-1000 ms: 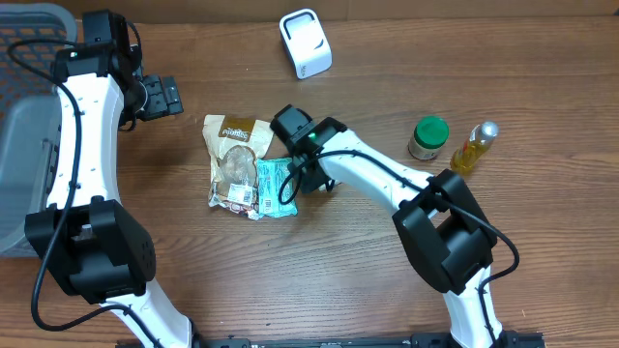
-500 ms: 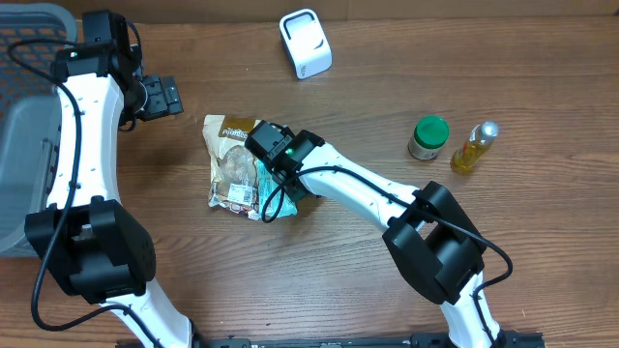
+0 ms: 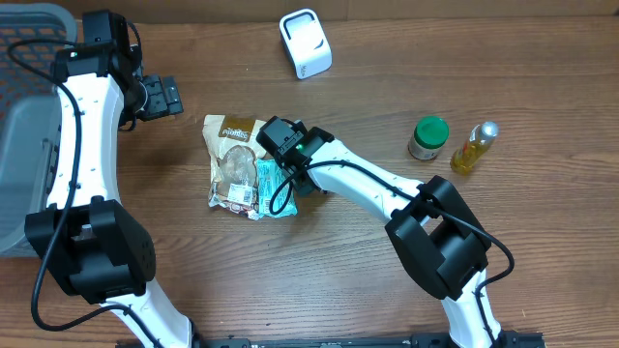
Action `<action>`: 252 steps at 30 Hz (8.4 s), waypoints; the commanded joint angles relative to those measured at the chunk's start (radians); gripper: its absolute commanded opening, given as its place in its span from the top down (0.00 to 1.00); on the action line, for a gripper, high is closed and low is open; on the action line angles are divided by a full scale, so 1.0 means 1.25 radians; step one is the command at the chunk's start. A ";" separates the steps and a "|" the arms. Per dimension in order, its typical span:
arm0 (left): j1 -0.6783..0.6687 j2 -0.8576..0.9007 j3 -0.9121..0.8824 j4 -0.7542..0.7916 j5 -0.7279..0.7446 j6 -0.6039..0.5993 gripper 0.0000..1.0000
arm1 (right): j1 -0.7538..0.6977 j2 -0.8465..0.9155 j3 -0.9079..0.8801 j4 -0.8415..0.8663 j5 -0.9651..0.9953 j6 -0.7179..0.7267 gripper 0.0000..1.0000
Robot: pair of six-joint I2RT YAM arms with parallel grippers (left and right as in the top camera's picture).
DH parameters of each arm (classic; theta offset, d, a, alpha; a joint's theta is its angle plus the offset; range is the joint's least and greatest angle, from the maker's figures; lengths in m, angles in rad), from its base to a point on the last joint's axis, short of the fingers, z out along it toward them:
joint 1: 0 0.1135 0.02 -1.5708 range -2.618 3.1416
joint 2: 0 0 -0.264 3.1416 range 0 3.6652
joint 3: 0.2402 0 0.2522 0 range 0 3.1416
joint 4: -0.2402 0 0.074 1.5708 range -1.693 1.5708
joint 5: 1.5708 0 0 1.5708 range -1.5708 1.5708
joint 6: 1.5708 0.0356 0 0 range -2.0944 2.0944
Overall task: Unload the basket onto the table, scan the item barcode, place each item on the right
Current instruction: 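Lift the teal wipes pack and carry it up to the white scanner, then hold the teal wipes pack under the scanner with the right gripper, then carry the wipes pack down and set it on the table right of center, then move the right gripper left onto the larger teal wipes bag and grasp it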
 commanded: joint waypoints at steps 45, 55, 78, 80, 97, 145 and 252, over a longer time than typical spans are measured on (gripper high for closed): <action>-0.005 -0.008 0.009 0.000 -0.007 0.015 0.01 | -0.208 -0.081 0.002 0.017 -0.569 0.026 0.96; -0.005 -0.008 0.009 0.000 -0.007 0.015 0.00 | -0.290 -0.149 0.031 0.008 -0.743 -0.036 0.96; -0.005 -0.008 0.009 0.000 -0.007 0.015 0.00 | -0.297 -0.151 0.387 0.103 -0.732 0.080 0.97; -0.005 -0.008 0.009 0.000 -0.007 0.015 0.01 | -0.297 -0.137 0.437 0.113 -0.699 0.097 0.97; -0.005 -0.008 0.009 0.000 -0.007 0.015 0.00 | -0.307 0.058 0.470 0.463 -0.688 0.112 0.97; -0.005 -0.008 0.009 0.000 -0.007 0.015 0.00 | -0.399 0.360 0.466 0.687 -0.738 0.450 0.96; -0.005 -0.008 0.009 0.000 -0.007 0.015 0.00 | -0.078 0.078 0.059 0.067 -0.441 0.079 0.30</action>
